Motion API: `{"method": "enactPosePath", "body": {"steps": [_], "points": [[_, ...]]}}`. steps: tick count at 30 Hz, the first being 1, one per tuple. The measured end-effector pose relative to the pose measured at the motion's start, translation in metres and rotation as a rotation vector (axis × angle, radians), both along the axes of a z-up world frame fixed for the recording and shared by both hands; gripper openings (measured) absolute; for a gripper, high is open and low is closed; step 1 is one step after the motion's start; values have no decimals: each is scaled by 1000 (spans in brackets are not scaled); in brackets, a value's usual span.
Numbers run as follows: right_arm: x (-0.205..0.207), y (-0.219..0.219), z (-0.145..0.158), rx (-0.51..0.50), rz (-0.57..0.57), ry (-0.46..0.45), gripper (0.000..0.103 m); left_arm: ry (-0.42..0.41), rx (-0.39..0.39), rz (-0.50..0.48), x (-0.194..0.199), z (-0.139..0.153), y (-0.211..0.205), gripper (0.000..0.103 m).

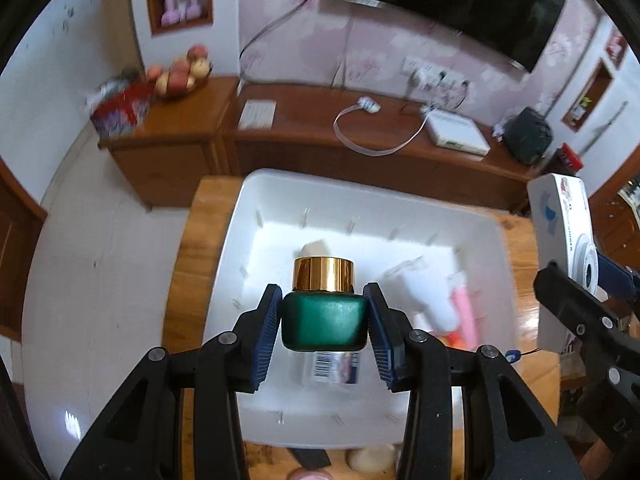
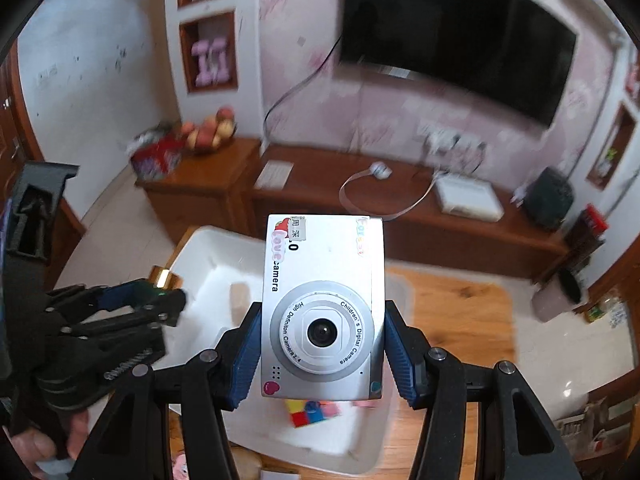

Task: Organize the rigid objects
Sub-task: 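Carry the white photo device and green jar into the white bin and release both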

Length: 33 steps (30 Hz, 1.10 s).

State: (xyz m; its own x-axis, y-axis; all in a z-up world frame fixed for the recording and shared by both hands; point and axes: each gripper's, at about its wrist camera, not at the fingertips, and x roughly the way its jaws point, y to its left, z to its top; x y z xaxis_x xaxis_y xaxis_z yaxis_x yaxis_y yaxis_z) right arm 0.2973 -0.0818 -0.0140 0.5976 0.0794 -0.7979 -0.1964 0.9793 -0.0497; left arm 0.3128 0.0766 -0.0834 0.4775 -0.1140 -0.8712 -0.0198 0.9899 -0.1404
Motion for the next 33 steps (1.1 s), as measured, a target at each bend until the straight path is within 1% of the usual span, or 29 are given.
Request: {"method": "enactPosePath", "body": {"steps": [3, 5, 11, 14, 17, 20, 23, 25, 27, 29, 30, 31, 33], "points": [[21, 10, -27, 24, 3, 65, 57, 64, -8, 7, 9, -29, 6, 45], [34, 17, -46, 37, -2, 101, 57, 97, -22, -6, 11, -45, 7, 45], [66, 34, -98, 9, -20, 191, 57, 138, -69, -36, 9, -70, 5, 45], [75, 35, -118, 31, -33, 240, 57, 152, -72, -45, 9, -76, 3, 45], [79, 36, -129, 52, -31, 269, 57, 139, -72, -52, 9, -76, 2, 45], [79, 38, -132, 55, -5, 290, 59, 141, -68, -56, 10, -76, 1, 46], [75, 38, -124, 37, -5, 239, 60, 135, -60, -48, 8, -74, 2, 46], [73, 37, -119, 37, -1, 224, 62, 127, -77, -46, 6, -72, 3, 46], [71, 33, -115, 40, -5, 212, 62, 127, -119, -39, 4, -68, 5, 53], [67, 28, -110, 44, -14, 202, 62, 128, -155, -21, 0, -62, 8, 80], [65, 25, -107, 50, -22, 199, 62, 127, -167, -13, -1, -60, 9, 83], [64, 22, -105, 58, -28, 199, 62, 119, -178, -6, -4, -56, 9, 83], [60, 14, -99, 81, -39, 197, 62, 111, -177, -15, -9, -48, 8, 83]]}}
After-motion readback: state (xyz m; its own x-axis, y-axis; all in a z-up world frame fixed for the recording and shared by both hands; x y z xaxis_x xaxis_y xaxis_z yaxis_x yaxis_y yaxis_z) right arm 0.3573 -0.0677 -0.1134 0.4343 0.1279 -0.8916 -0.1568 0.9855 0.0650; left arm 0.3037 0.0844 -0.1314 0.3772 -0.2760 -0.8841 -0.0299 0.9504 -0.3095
